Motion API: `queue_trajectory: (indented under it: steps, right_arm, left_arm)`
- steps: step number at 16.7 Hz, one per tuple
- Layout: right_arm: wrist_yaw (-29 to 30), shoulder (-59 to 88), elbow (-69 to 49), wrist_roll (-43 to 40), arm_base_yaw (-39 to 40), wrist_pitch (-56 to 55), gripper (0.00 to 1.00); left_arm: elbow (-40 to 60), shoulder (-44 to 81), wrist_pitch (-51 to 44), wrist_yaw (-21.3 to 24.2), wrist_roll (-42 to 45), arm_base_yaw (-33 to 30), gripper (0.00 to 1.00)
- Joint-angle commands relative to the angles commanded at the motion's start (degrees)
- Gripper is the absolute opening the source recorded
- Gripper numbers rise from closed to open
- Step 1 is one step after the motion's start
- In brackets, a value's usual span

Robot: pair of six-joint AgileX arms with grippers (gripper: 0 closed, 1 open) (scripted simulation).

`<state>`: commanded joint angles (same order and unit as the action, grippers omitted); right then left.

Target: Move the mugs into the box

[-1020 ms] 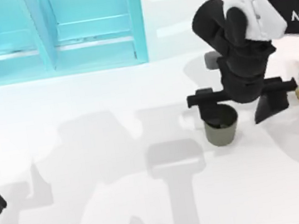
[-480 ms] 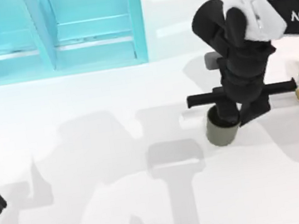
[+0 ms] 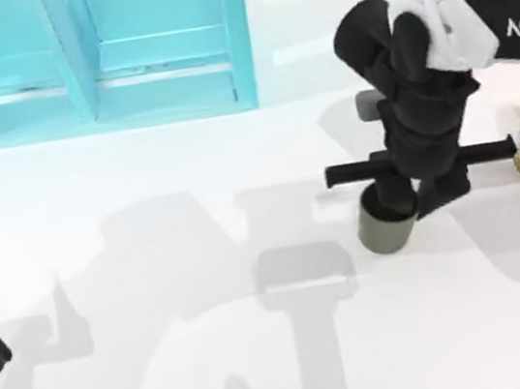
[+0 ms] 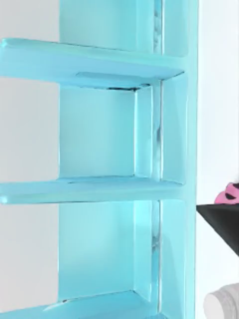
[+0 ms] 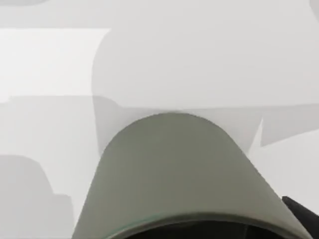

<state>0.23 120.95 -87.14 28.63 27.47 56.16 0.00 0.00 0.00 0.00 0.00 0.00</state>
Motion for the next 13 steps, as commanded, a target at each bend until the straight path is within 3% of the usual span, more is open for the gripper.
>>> queue_trajectory:
  steps: [13]
  right_arm:
    - [-0.08,-11.48,-4.37,-13.1,-12.92,16.07,0.0]
  left_arm:
    - [0.0,0.0,0.0,0.0,0.0,0.0,1.0]
